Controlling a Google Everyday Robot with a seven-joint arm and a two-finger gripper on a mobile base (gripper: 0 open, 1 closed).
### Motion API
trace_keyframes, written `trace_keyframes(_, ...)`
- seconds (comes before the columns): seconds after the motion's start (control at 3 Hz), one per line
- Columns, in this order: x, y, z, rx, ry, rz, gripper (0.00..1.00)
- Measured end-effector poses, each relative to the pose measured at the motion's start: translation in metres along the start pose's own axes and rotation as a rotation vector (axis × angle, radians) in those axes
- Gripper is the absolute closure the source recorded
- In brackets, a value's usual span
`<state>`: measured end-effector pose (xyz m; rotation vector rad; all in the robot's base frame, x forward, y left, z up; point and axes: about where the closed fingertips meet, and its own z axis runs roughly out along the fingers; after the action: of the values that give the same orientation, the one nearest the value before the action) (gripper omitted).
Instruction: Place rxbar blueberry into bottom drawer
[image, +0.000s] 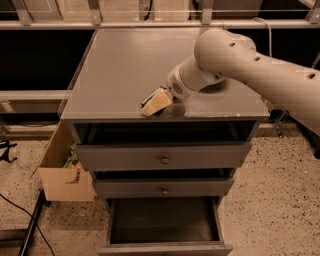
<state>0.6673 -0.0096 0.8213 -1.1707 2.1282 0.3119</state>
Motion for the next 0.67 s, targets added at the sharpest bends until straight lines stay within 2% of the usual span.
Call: trace_keyframes(0.67,0.0027,-0.0018,-0.0023,-0.007,0.023,0.01,0.67)
